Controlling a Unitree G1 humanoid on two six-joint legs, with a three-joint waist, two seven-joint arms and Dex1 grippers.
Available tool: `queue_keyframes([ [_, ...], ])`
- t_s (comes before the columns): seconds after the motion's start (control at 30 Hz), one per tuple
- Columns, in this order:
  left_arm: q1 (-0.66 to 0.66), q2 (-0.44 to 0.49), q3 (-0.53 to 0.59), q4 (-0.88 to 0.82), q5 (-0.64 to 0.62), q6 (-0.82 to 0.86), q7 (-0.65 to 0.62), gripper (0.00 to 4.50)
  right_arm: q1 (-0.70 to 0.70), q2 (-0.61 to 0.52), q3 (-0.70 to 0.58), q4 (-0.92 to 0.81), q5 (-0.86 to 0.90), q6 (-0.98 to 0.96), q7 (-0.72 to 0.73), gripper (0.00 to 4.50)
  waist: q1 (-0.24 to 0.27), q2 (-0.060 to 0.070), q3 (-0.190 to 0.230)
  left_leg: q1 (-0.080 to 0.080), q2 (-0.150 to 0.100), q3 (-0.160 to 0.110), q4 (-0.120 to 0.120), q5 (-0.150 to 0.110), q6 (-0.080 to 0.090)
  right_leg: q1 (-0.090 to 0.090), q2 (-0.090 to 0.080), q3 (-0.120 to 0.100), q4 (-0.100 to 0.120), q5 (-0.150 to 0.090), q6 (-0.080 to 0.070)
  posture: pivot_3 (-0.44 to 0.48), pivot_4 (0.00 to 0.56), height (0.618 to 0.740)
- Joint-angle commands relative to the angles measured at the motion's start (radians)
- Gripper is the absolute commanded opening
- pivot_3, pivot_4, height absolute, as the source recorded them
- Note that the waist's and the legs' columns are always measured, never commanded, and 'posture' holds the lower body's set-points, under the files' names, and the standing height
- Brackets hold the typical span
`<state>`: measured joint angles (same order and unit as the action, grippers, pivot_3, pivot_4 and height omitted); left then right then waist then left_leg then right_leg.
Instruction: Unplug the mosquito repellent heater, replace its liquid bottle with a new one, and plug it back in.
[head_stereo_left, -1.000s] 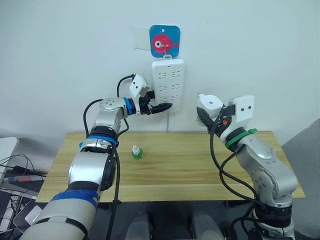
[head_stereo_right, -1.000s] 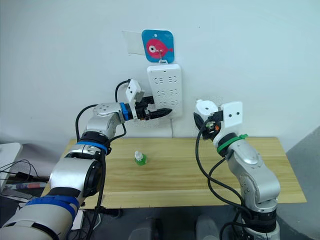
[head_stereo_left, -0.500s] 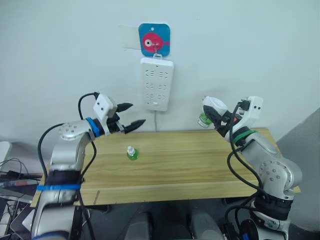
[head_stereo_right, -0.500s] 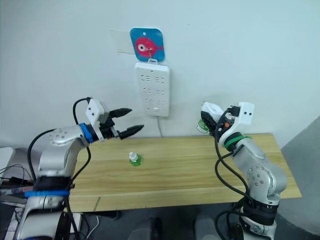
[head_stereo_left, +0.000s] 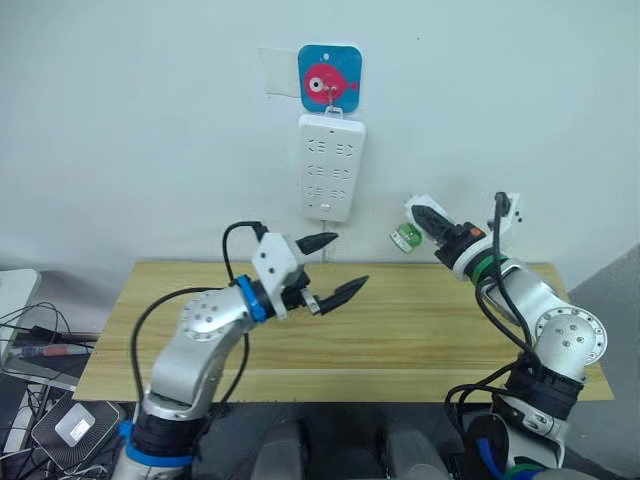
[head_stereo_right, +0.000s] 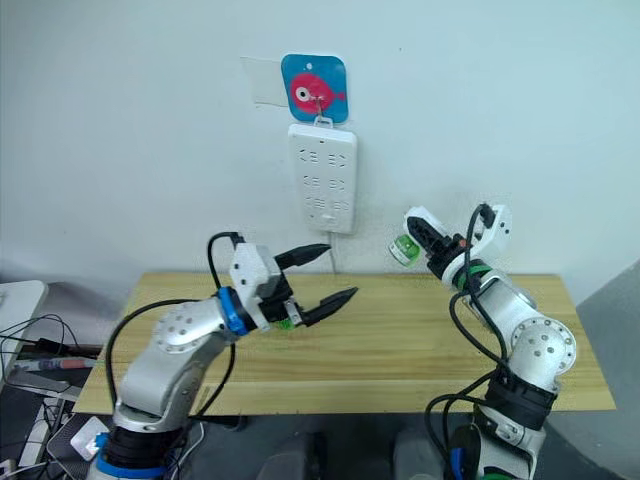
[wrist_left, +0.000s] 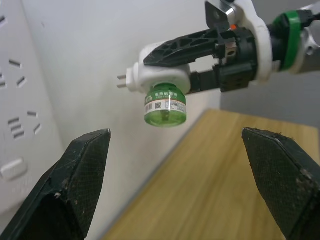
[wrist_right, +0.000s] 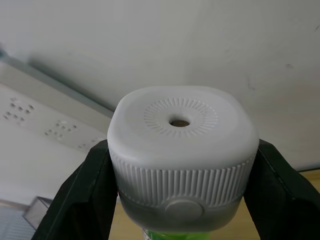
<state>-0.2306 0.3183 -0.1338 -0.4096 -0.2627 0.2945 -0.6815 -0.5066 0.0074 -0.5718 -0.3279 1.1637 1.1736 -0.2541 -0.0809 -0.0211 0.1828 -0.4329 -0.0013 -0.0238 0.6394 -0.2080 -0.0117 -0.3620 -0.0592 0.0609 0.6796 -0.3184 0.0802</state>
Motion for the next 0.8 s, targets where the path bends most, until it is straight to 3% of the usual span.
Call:
queue_keyframes([
  [0.03,-0.024,-0.052,-0.052,0.040,0.066,-0.102,0.058,4.44,-0.008,-0.003,0.001,-0.015,0.186,-0.028,-0.104,3.02,-0.001,0.000,0.000,0.000,0.000,0.000,0.000,0.000,0.000,0.000,0.000,0.000,0.000,0.000,0.000,-0.069,0.171,0.740],
  [0.37,-0.115,-0.209,-0.122,0.272,0.189,-0.316,0.174,4.44,0.061,-0.110,0.148,-0.037,0.521,-0.182,-0.288,3.02,-0.004,0.000,0.001,-0.001,0.000,0.002,0.000,0.000,0.000,-0.001,0.001,0.002,-0.001,0.000,0.000,-0.089,0.170,0.740],
  [0.8,-0.141,-0.257,-0.136,0.352,0.193,-0.373,0.190,4.44,0.099,-0.241,0.300,-0.064,0.645,-0.373,-0.324,3.02,-0.005,0.000,0.001,-0.002,0.002,0.002,0.000,0.000,0.000,-0.003,0.003,0.003,-0.001,0.000,0.000,-0.102,0.170,0.740],
])
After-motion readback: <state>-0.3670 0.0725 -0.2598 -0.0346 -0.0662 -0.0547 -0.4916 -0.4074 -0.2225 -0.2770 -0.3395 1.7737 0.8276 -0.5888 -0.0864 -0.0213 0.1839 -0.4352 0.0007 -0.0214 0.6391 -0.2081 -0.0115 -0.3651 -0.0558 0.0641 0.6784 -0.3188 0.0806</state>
